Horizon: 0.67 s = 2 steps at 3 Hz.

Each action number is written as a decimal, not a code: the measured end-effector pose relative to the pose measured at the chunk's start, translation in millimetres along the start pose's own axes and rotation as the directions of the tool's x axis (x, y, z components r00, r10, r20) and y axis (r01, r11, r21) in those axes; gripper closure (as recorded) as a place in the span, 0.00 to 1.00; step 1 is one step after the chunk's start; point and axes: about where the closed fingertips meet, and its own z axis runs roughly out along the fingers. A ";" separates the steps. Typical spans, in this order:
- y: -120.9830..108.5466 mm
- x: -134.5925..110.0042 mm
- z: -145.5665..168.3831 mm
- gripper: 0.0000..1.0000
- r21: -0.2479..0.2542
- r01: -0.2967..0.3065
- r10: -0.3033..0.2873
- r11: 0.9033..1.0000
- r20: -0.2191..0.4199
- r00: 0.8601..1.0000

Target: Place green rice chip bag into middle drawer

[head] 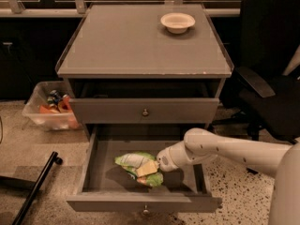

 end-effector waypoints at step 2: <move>-39.5 -10.6 51.8 0.58 0.121 -0.110 0.096 0.987 0.115 0.989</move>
Offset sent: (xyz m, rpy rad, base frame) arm 0.0522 0.0155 -0.0670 -0.0768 -0.0733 -0.3027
